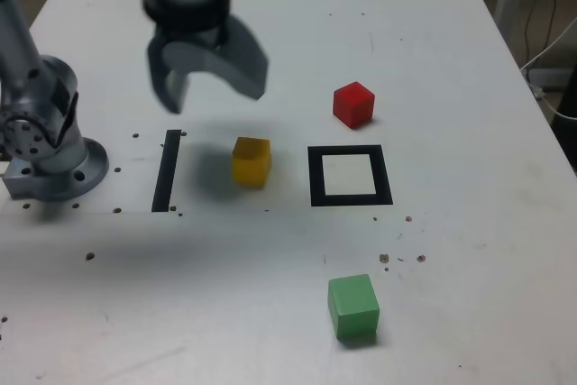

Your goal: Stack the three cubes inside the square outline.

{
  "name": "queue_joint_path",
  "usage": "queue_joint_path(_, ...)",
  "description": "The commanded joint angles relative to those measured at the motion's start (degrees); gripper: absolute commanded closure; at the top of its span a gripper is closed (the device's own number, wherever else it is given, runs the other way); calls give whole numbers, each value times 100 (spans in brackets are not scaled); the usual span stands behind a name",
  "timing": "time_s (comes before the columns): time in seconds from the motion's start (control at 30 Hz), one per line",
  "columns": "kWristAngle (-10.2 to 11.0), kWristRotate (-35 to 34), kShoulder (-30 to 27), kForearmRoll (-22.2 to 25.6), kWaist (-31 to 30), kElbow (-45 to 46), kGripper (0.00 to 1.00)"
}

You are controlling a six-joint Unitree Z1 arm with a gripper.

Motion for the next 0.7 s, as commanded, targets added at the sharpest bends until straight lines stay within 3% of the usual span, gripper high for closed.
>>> queue_joint_path(0.0,139,239,124,72,138,-288,4)
queue_joint_path(0.33,797,2065,1165,251,348,-1962,5)
queue_joint_path(0.67,949,3186,2028,54,602,-2553,5)
